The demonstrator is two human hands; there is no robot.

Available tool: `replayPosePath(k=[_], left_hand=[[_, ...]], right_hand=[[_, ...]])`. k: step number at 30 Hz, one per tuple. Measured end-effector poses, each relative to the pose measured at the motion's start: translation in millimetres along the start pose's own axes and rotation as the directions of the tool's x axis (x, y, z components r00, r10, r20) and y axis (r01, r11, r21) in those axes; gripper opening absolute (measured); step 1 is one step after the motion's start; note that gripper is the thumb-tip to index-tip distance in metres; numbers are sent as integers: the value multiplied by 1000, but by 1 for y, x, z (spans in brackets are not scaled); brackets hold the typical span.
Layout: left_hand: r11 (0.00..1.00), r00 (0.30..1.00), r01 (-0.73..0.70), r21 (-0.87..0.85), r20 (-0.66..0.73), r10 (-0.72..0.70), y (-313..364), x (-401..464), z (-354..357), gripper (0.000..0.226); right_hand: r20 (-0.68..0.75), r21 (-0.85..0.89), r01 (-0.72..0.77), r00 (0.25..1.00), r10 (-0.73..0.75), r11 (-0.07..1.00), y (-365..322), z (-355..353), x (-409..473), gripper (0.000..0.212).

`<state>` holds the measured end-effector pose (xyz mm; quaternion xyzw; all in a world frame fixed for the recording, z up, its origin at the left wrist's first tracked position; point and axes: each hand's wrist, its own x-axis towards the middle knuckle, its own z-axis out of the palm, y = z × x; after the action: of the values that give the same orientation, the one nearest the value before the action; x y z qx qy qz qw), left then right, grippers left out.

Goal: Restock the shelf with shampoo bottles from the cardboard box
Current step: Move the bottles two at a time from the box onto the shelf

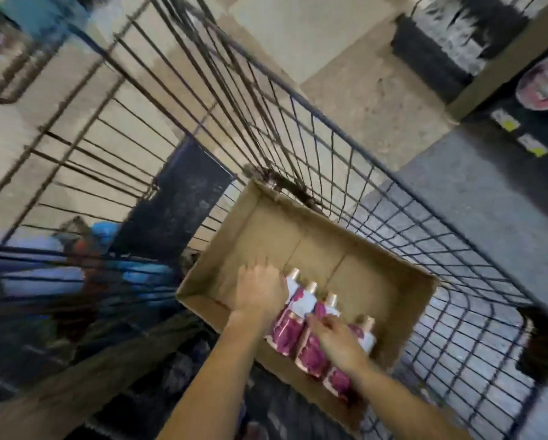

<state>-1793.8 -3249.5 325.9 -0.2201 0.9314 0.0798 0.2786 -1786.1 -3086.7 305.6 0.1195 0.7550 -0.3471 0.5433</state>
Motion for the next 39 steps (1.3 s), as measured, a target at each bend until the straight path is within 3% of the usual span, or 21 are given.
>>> replayPosePath(k=[3, 6, 11, 13, 16, 20, 22, 25, 33, 39], left_hand=[[998, 998, 13, -54, 63, -9, -10, 16, 31, 32], [990, 988, 42, -136, 156, -21, -19, 24, 60, 29], [954, 963, 110, -280, 268, -32, -32, 34, 104, 38], [941, 961, 127, -314, 273, -39, -35, 40, 118, 40], [911, 951, 159, -380, 308, -38, -36, 46, 126, 41], [834, 932, 222, -506, 361, -29, -43, 48, 130, 49], [814, 917, 253, -523, 399, -28, -45, 47, 131, 57], [828, 908, 256, -499, 417, -29, -46, 44, 137, 63], [772, 889, 314, -553, 456, -35, -48, 48, 145, 68], [632, 866, 381, -675, 500, 12, -56, 49, 141, 42]], right_hand=[[-30, 20, -17, 999, 17, 1000, -2, 36, 25, 24], [-111, -2, -93, 990, 92, 996, 5, 64, 51, 38], [-229, -182, -189, 962, 146, 965, 10, 80, 75, 35], [-262, -283, -178, 960, 103, 942, 11, 85, 82, 31], [-316, -261, -197, 942, 110, 945, 14, 89, 90, 35], [-363, -85, -201, 919, 158, 976, 19, 87, 94, 64], [-379, 100, -154, 907, 181, 983, 26, 83, 98, 63], [-361, 233, -103, 914, 184, 967, 36, 77, 98, 52], [-395, 242, -27, 911, 123, 970, 40, 78, 99, 56], [-308, 284, -2, 947, 93, 959, 42, 73, 105, 47]])
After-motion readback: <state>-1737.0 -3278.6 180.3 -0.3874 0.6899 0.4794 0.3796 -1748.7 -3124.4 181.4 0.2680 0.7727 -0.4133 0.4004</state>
